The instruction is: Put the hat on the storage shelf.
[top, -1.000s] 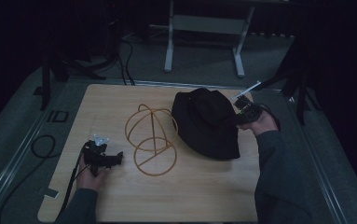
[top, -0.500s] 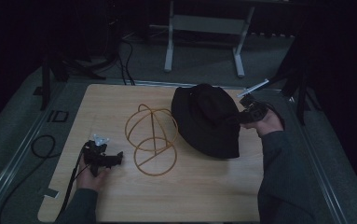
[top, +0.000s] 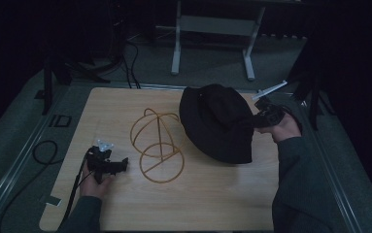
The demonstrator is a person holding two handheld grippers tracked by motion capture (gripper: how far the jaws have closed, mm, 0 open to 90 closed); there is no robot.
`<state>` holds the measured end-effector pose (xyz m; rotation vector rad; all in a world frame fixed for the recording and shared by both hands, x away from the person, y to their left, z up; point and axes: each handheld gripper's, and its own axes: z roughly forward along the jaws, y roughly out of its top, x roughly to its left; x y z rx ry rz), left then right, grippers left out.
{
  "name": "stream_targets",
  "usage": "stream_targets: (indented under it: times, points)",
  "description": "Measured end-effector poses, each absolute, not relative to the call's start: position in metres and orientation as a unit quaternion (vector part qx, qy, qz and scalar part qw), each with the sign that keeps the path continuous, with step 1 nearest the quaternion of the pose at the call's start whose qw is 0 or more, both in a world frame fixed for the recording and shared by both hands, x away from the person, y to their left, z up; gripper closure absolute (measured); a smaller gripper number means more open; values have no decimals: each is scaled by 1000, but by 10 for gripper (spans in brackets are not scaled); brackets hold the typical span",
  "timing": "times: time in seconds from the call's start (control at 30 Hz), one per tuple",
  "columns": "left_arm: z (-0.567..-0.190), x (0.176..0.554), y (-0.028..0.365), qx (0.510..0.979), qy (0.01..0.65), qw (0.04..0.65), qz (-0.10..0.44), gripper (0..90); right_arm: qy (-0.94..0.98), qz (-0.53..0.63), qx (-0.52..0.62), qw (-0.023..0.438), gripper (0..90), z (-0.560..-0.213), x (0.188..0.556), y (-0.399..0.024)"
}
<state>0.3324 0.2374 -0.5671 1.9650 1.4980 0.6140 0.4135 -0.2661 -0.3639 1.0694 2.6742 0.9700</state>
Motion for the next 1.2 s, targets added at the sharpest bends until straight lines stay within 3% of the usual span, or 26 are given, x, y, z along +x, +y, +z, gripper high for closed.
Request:
stream_targets:
  times: [1.2]
  points:
    - [-567,332,238,740,561,292,230,18,882,336,322,68,850,-327,394,-270]
